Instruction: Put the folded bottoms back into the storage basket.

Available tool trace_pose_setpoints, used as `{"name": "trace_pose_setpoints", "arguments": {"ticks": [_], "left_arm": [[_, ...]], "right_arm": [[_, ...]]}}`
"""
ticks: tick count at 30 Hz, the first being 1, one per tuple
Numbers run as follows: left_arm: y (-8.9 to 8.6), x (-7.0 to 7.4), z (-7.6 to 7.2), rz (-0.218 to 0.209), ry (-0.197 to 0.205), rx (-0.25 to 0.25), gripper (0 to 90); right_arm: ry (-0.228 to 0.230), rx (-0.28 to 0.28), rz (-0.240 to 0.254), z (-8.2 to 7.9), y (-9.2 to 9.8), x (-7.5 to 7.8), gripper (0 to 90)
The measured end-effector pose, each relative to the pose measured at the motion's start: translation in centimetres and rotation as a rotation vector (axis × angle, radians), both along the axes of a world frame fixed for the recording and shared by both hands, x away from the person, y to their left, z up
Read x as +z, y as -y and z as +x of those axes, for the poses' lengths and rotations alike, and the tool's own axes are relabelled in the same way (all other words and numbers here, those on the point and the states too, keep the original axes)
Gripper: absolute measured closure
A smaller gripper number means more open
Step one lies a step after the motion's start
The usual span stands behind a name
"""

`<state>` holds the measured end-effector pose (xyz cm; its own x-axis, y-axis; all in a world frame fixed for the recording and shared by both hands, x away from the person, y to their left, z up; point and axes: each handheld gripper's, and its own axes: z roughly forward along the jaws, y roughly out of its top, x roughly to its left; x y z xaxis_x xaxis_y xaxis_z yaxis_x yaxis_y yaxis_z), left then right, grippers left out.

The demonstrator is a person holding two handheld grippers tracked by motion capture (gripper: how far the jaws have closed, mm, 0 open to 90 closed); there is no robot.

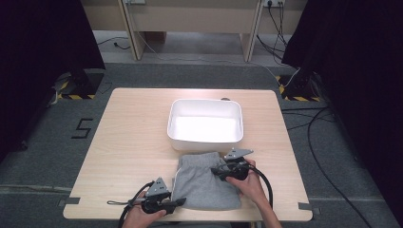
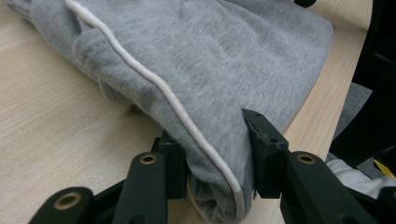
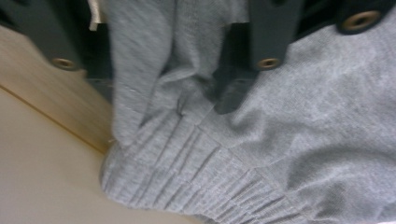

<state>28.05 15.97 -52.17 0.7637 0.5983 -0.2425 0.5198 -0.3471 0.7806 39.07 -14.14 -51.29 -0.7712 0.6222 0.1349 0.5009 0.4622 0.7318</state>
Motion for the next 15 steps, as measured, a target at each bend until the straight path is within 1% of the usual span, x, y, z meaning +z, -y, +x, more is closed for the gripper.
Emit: {"name": "trace_pose_setpoints", "arguments": {"ticks": [1, 2, 3, 4, 5, 6, 8, 9, 10, 12, 14, 15], "left_arm": [[0.0, 0.0, 0.0, 0.003, 0.007, 0.0, 63.5], [0.1, 0.1, -0.2, 0.011, 0.016, 0.0, 64.1], [0.1, 0.1, -0.2, 0.011, 0.016, 0.0, 64.5], [0.1, 0.1, -0.2, 0.011, 0.023, 0.0, 65.0], [0.1, 0.1, -0.2, 0.011, 0.023, 0.0, 65.4], [0.1, 0.1, -0.2, 0.012, 0.026, -0.001, 65.4], [0.2, 0.3, -0.4, 0.019, 0.044, -0.003, 66.4], [0.2, 0.4, -0.5, 0.019, 0.048, -0.003, 66.6], [0.2, 0.4, -0.5, 0.019, 0.048, -0.003, 66.8], [0.2, 0.7, -0.6, 0.011, 0.047, -0.01, 66.9], [0.2, 1.1, -0.7, 0.014, 0.058, -0.017, 67.2], [0.2, 1.3, -0.8, 0.014, 0.064, -0.018, 67.3]], "right_arm": [[-0.003, 0.003, 0.008, 0.0, 0.0, 0.0, 59.8], [-0.004, 0.014, 0.019, 0.0, 0.2, -0.1, 66.1], [-0.004, 0.014, 0.019, 0.0, 0.2, -0.1, 66.1], [-0.007, 0.019, 0.029, 0.0, 0.3, -0.2, 69.7], [-0.007, 0.019, 0.029, 0.0, 0.3, -0.2, 69.7], [0.001, 0.023, 0.028, 0.0, 0.3, -0.1, 71.0], [0.032, 0.03, 0.012, -0.3, 0.2, 0.1, 74.0], [0.041, 0.032, 0.015, -0.4, 0.2, 0.2, 74.6], [0.041, 0.032, 0.015, -0.4, 0.2, 0.2, 74.6], [0.062, 0.036, 0.027, -0.7, 0.1, 0.7, 75.4], [0.091, 0.046, 0.022, -1.0, 0.1, 1.3, 76.0], [0.1, 0.05, 0.027, -1.3, 0.0, 1.6, 76.3]]}}
